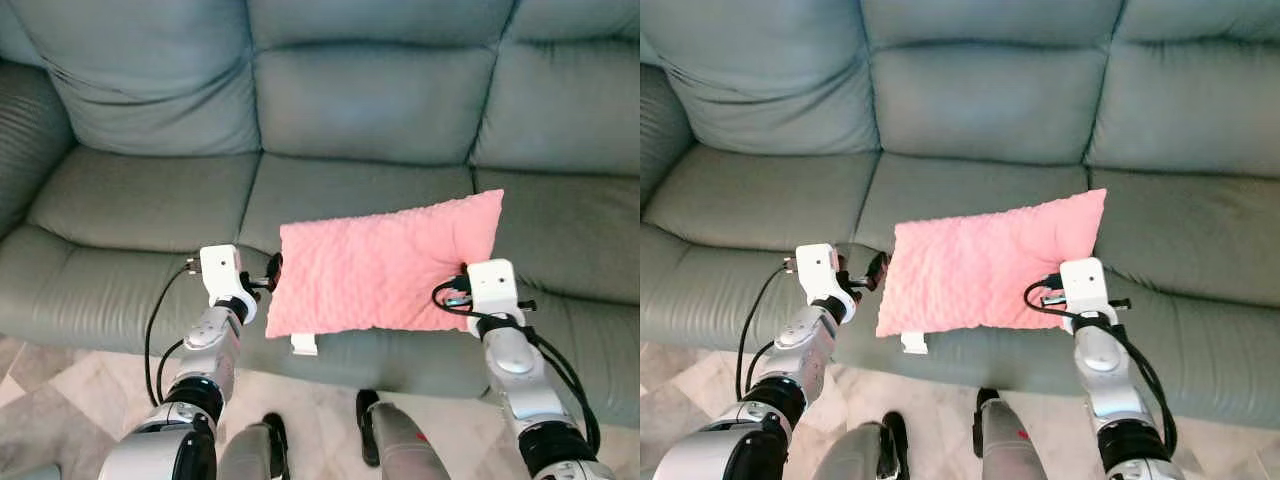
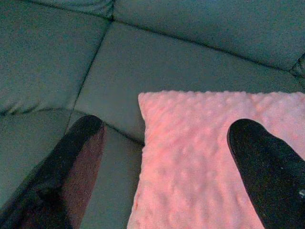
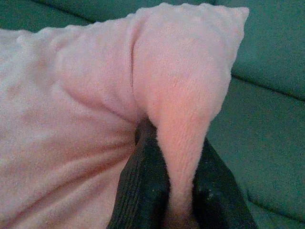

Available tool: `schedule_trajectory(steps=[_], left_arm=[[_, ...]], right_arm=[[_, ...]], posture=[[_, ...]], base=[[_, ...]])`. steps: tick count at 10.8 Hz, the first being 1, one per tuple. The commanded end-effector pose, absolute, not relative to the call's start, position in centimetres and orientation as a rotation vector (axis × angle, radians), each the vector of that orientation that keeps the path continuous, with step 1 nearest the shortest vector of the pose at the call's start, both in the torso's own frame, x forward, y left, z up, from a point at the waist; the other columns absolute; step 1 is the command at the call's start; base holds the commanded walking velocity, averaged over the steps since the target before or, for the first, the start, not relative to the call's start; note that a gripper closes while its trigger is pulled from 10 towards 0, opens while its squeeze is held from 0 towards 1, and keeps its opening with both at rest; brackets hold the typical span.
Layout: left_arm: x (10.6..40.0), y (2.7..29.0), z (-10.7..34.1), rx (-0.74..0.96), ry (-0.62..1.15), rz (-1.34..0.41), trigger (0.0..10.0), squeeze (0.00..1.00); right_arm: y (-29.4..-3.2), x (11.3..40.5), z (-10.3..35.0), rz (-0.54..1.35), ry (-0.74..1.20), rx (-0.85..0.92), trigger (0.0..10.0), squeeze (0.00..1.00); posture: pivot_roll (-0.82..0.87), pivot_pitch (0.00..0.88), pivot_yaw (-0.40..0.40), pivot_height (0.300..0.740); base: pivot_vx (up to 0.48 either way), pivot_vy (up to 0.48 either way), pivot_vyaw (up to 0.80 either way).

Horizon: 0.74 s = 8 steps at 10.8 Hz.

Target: Move the pillow to the sofa

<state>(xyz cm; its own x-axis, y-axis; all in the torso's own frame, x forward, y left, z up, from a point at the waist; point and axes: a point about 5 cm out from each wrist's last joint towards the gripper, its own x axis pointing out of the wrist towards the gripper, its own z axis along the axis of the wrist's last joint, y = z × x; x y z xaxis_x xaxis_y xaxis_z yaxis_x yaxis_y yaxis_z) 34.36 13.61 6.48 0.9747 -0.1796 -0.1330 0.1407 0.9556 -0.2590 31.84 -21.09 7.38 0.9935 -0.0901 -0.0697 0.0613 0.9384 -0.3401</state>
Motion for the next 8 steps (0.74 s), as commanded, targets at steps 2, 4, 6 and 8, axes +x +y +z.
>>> schedule_trajectory(steps=[2,4,6,8], left_arm=[[34.2,14.1,6.2,-0.231,0.167,-0.159,10.0,0.00],[34.5,14.1,6.7,-0.233,0.158,-0.159,10.0,0.00],[34.6,14.1,6.8,-0.237,0.153,-0.157,10.0,0.00],[34.8,14.0,7.0,-0.236,0.153,-0.157,10.0,0.00]], right_arm=[[-20.7,32.0,7.1,-0.086,0.083,-0.342,0.0,0.00],[-20.5,32.4,6.7,-0.112,0.143,-0.201,10.0,1.00],[-19.3,32.6,5.4,-0.090,0.259,-0.059,10.0,1.00],[-19.3,32.7,5.1,-0.077,0.284,-0.052,10.0,1.00]], posture=[[-0.17,0.167,0.086,0.740],[-0.16,0.142,0.085,0.740],[-0.16,0.123,0.087,0.740],[-0.16,0.115,0.090,0.740]], base=[[0.000,0.000,0.00],[0.000,0.000,0.00],[0.000,0.000,0.00],[0.000,0.000,0.00]])
